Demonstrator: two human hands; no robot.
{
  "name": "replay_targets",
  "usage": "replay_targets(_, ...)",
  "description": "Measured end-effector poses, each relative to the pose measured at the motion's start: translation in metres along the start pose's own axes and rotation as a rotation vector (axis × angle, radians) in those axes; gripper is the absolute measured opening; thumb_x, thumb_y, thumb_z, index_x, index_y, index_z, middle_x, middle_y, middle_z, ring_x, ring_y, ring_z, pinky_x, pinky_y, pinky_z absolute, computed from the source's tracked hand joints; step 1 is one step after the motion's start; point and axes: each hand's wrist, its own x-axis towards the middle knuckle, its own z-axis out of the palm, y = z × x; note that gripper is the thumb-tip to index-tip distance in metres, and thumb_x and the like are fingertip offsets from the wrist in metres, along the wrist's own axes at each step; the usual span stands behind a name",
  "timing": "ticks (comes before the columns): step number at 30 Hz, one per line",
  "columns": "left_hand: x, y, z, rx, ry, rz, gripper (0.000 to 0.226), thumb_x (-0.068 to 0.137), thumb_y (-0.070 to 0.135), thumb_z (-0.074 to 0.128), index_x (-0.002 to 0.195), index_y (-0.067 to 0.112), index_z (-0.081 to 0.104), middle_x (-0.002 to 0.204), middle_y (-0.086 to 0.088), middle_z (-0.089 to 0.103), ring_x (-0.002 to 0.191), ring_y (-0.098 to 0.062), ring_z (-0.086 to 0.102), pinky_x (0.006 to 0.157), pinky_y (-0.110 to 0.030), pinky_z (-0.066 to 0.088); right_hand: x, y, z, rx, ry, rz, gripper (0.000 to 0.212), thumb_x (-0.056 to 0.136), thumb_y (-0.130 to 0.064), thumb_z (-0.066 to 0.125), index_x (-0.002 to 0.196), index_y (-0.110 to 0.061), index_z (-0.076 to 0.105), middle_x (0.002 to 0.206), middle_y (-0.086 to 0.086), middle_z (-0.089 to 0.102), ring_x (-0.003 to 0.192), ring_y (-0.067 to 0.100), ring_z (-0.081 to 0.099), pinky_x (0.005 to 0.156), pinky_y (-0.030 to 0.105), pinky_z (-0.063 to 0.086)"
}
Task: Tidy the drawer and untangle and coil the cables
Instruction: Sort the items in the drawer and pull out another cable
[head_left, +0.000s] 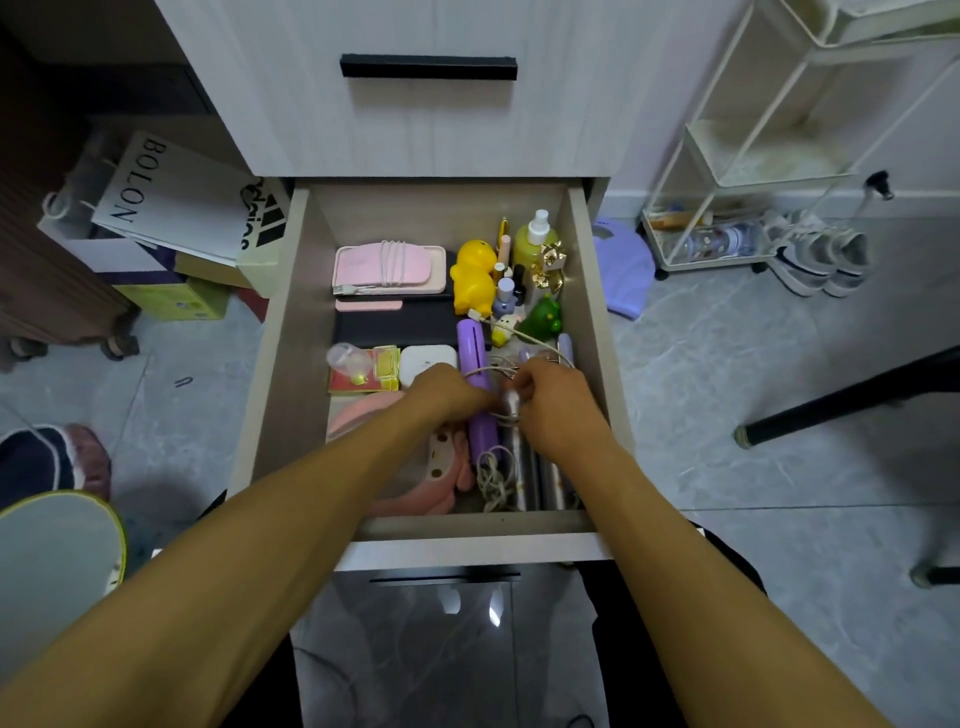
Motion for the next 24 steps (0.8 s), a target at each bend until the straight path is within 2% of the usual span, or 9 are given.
replay_targets(2, -0.002, 0.000, -0.002, -0.181, -0.015, -0.048, 0.044, 0.082, 0.043, 0.068, 0.106, 0.006, 0.059, 0.092, -0.012, 0.064, 0.073, -0.025, 0.063, 0.064, -0.031, 0.055, 0.001, -0.001, 0.000, 0.016, 0.000, 0.014, 0.021, 0.086, 0.004, 0.050, 0.101, -0.002, 0.064, 0.117, 0.020, 0.059, 0.116, 0.033, 0.053, 0.098, 0.039, 0.045)
replay_targets(4, -0.004, -0.001, -0.003, -0.348, -0.001, -0.045, 0.040, 0.083, 0.035, 0.069, 0.110, 0.006, 0.061, 0.098, -0.014, 0.066, 0.084, -0.030, 0.068, 0.078, -0.040, 0.059, 0.001, 0.000, -0.001, 0.020, 0.001, 0.025, 0.023, 0.086, 0.004, 0.051, 0.102, -0.004, 0.065, 0.119, 0.018, 0.059, 0.115, 0.032, 0.053, 0.097, 0.038, 0.047)
replay_targets(8, -0.015, -0.010, -0.008, -0.396, -0.019, -0.019, 0.025, 0.089, 0.032, 0.066, 0.101, 0.010, 0.059, 0.094, -0.012, 0.066, 0.077, -0.026, 0.064, 0.070, -0.038, 0.057, -0.001, 0.000, -0.001, 0.032, 0.011, 0.033, 0.021, 0.087, 0.003, 0.053, 0.102, -0.007, 0.064, 0.119, 0.016, 0.060, 0.124, 0.033, 0.048, 0.100, 0.042, 0.047)
replay_targets(11, -0.024, -0.016, -0.016, -0.365, -0.003, 0.053, 0.041, 0.084, 0.051, 0.070, 0.097, 0.012, 0.064, 0.099, -0.017, 0.070, 0.079, -0.027, 0.064, 0.077, -0.041, 0.056, -0.001, -0.001, -0.001, 0.029, 0.010, 0.017, 0.022, 0.087, 0.001, 0.055, 0.103, -0.011, 0.064, 0.116, 0.015, 0.060, 0.116, 0.030, 0.053, 0.094, 0.040, 0.051)
replay_targets(13, -0.032, -0.017, -0.024, -0.327, -0.048, 0.092, 0.040, 0.083, 0.049, 0.072, 0.101, 0.014, 0.064, 0.097, -0.015, 0.070, 0.075, -0.025, 0.063, 0.073, -0.036, 0.053, 0.001, 0.000, 0.000, -0.010, -0.013, -0.001, 0.022, 0.087, -0.001, 0.056, 0.104, -0.011, 0.065, 0.114, 0.015, 0.060, 0.108, 0.029, 0.056, 0.089, 0.037, 0.051)
replay_targets(15, -0.038, -0.019, -0.033, -0.260, -0.090, 0.103, 0.030, 0.084, 0.038, 0.073, 0.102, 0.016, 0.065, 0.092, -0.012, 0.069, 0.071, -0.022, 0.062, 0.068, -0.032, 0.051, 0.003, 0.001, 0.000, -0.045, -0.052, -0.006, 0.022, 0.088, -0.003, 0.055, 0.106, -0.010, 0.067, 0.115, 0.015, 0.060, 0.104, 0.029, 0.057, 0.088, 0.037, 0.050)
replay_targets(19, -0.050, -0.027, -0.051, -0.210, -0.163, 0.072, 0.015, 0.091, 0.018, 0.064, 0.104, 0.010, 0.063, 0.073, -0.007, 0.067, 0.047, -0.014, 0.058, 0.046, -0.023, 0.049, 0.003, 0.002, 0.001, -0.074, -0.053, -0.030, 0.025, 0.089, -0.005, 0.053, 0.110, -0.009, 0.067, 0.126, 0.016, 0.056, 0.113, 0.031, 0.054, 0.095, 0.036, 0.045)
replay_targets(22, -0.061, -0.037, -0.060, -0.228, -0.205, 0.025, 0.017, 0.092, 0.015, 0.060, 0.106, 0.005, 0.064, 0.067, -0.006, 0.067, 0.045, -0.014, 0.055, 0.044, -0.023, 0.047, 0.004, 0.005, 0.003, -0.092, -0.063, -0.033, 0.024, 0.089, -0.007, 0.054, 0.109, -0.009, 0.066, 0.136, 0.016, 0.051, 0.125, 0.034, 0.048, 0.100, 0.040, 0.046)
replay_targets(24, -0.069, -0.045, -0.063, -0.230, -0.205, -0.002, 0.018, 0.092, 0.018, 0.060, 0.103, 0.005, 0.064, 0.066, -0.007, 0.067, 0.045, -0.015, 0.055, 0.044, -0.023, 0.047, 0.003, 0.005, 0.004, -0.102, -0.064, -0.036, 0.018, 0.089, -0.009, 0.057, 0.104, -0.009, 0.066, 0.134, 0.016, 0.052, 0.126, 0.035, 0.046, 0.099, 0.041, 0.047)
